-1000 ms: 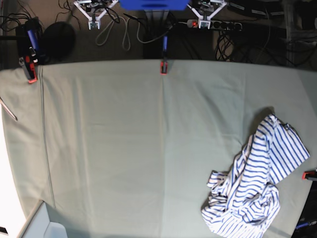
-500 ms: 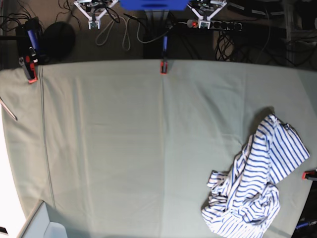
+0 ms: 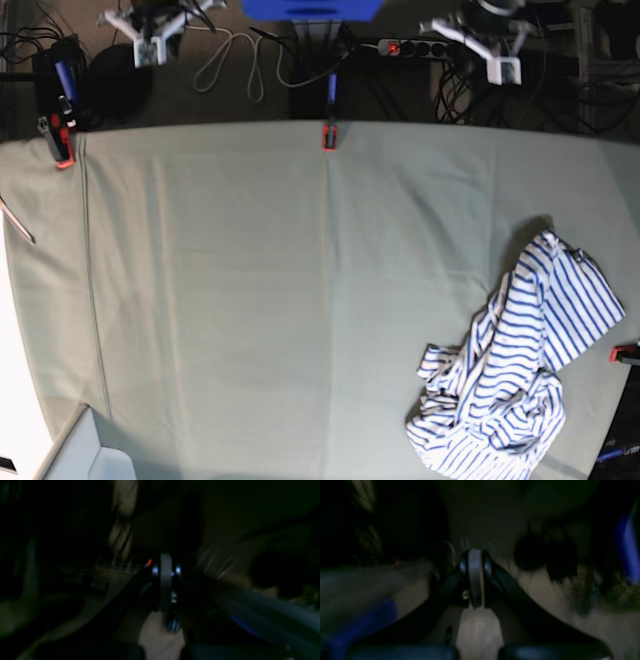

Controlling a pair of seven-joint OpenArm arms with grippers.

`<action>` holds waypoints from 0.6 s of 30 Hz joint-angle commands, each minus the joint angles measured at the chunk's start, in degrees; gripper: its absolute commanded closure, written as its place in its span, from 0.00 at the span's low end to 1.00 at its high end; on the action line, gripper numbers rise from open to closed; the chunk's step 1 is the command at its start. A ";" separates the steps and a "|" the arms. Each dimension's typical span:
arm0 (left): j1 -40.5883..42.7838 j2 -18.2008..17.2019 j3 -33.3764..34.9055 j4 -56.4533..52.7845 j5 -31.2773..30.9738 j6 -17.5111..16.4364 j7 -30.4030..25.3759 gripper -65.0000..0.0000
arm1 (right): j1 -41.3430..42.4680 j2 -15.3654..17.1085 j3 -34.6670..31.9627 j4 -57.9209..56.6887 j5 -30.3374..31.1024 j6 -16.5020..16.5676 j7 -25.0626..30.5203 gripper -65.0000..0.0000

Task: Layout the t-shirt on the table in an organized manner, then fold the t-shirt properly
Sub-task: 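Move the left gripper down onto the striped shirt and grasp it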

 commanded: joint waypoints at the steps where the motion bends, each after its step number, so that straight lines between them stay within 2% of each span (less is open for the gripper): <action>1: 2.44 -1.15 -0.10 3.28 -0.54 0.34 -0.20 1.00 | -2.05 0.74 0.91 4.37 0.06 0.14 0.24 1.00; 5: 2.79 -2.38 -0.54 10.49 -2.65 0.52 -0.20 1.00 | -2.49 0.74 1.26 14.48 0.06 0.14 -3.63 1.00; 10: 2.79 -0.62 -7.92 16.56 -6.96 0.17 -0.20 1.00 | -1.87 0.48 2.67 23.18 -0.03 0.14 -7.76 1.00; 14: 1.74 -0.53 -13.20 20.34 -10.47 0.17 -0.11 1.00 | 0.68 0.48 3.02 24.15 -0.03 0.14 -8.73 1.00; 16: -0.28 -0.53 -15.40 20.69 -11.35 0.34 0.24 0.94 | 2.17 0.30 2.76 24.15 -0.03 0.14 -10.23 1.00; 18: -2.66 -0.45 -17.51 20.34 -12.41 0.43 2.97 0.83 | 3.58 0.30 2.41 24.41 -0.03 0.14 -11.46 1.00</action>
